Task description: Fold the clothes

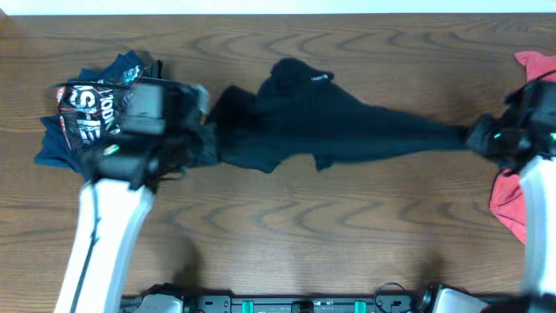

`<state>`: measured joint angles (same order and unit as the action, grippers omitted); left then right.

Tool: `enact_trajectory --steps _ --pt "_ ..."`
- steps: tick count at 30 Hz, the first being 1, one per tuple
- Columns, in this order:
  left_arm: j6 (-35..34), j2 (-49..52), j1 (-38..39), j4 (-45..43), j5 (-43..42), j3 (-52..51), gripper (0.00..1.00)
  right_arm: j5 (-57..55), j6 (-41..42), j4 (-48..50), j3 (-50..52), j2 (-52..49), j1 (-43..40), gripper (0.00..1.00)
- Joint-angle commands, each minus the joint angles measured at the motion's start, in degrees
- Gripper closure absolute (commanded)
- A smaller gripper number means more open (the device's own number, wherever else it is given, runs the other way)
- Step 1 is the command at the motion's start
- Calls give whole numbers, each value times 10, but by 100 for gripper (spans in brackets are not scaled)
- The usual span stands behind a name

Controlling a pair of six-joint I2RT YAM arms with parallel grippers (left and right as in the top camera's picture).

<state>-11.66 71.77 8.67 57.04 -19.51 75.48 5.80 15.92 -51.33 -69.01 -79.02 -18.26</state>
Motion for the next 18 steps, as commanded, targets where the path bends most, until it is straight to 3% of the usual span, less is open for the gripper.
enact_trajectory --steps 1,11,18 --pt "16 -55 -28 -13 12 78 94 -13 -27 -36 -75 39 -7 99" --pt "18 -150 -44 -110 12 188 94 -13 -48 -132 -294 82 -7 99" --pt "18 -138 -44 -127 11 194 94 -13 -57 -138 -348 82 -7 99"
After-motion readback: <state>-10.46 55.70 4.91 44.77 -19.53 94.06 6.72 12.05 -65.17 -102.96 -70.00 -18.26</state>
